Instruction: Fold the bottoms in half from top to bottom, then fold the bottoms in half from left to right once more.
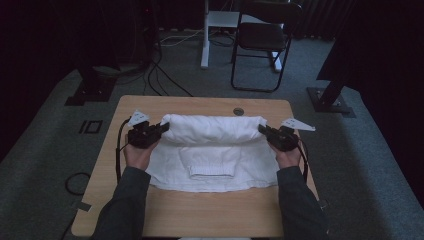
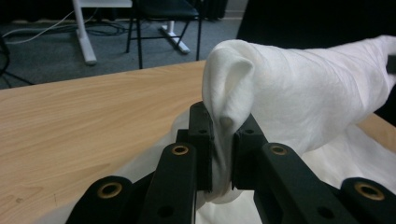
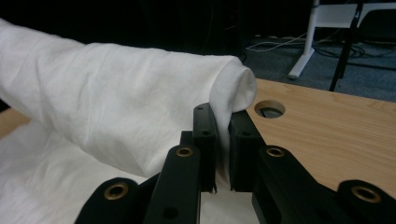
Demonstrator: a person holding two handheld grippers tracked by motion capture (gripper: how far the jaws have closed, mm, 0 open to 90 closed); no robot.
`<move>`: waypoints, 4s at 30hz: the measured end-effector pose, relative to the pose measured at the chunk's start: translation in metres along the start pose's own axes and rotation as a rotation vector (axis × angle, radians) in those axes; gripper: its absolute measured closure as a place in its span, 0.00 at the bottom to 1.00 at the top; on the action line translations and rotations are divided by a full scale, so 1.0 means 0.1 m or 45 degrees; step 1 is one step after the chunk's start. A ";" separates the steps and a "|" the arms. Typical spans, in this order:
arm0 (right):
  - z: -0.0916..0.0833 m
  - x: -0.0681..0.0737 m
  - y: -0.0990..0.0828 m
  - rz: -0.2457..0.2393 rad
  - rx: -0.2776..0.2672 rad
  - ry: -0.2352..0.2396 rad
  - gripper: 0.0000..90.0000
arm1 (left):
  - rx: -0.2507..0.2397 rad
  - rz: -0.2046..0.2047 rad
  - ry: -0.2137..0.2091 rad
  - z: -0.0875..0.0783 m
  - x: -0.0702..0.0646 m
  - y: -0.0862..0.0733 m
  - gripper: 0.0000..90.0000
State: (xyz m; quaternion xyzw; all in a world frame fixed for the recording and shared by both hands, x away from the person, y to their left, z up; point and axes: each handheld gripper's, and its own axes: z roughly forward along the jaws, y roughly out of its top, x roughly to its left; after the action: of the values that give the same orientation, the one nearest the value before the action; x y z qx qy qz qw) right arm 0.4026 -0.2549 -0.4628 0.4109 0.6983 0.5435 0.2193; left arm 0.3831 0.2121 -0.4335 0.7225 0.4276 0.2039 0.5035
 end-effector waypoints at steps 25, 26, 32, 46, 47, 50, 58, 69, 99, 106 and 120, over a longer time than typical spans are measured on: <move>0.11 0.65 -0.22 -0.082 0.185 0.038 0.58 | 0.174 0.004 -0.065 0.22 -0.41 -0.23 0.70; 0.11 0.65 -0.22 -0.082 0.185 0.038 0.58 | 0.174 0.004 -0.065 0.22 -0.41 -0.23 0.71; 0.29 0.80 -0.62 -0.120 0.371 0.037 0.65 | 0.374 0.035 -0.092 0.48 -0.58 -0.84 0.72; 0.10 0.67 -1.04 -0.108 0.491 -0.054 0.71 | 0.431 0.091 0.038 0.30 -0.43 -1.19 0.73; 0.12 0.67 -1.06 -0.108 0.496 -0.051 0.71 | 0.422 0.098 0.045 0.31 -0.44 -1.20 0.73; 0.14 0.67 -1.05 -0.124 0.507 -0.052 0.71 | 0.419 0.066 0.016 0.29 -0.41 -1.16 0.71; 0.17 0.63 -1.06 -0.106 0.507 -0.036 0.69 | 0.241 -0.076 0.234 0.04 -0.01 -0.92 0.39; 0.18 0.61 -1.07 -0.089 0.495 -0.024 0.68 | 0.355 -0.243 0.395 0.08 0.37 -1.02 0.20; 0.17 0.60 -1.09 -0.082 0.473 -0.010 0.67 | 0.423 -0.289 0.257 0.29 0.34 -1.08 0.60; 0.17 0.60 -1.09 -0.077 0.473 -0.007 0.67 | 0.406 -0.285 0.211 0.24 0.32 -1.06 0.91; 0.20 0.96 -0.47 -0.130 0.223 0.101 0.56 | 0.147 -0.246 0.079 -0.10 0.16 -0.57 0.95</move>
State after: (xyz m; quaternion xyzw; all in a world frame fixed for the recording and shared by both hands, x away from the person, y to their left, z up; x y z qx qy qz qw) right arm 0.3473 -0.1686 -0.4999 0.3705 0.7713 0.4844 0.1821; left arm 0.3609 0.2382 -0.4829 0.6991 0.5217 0.1516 0.4648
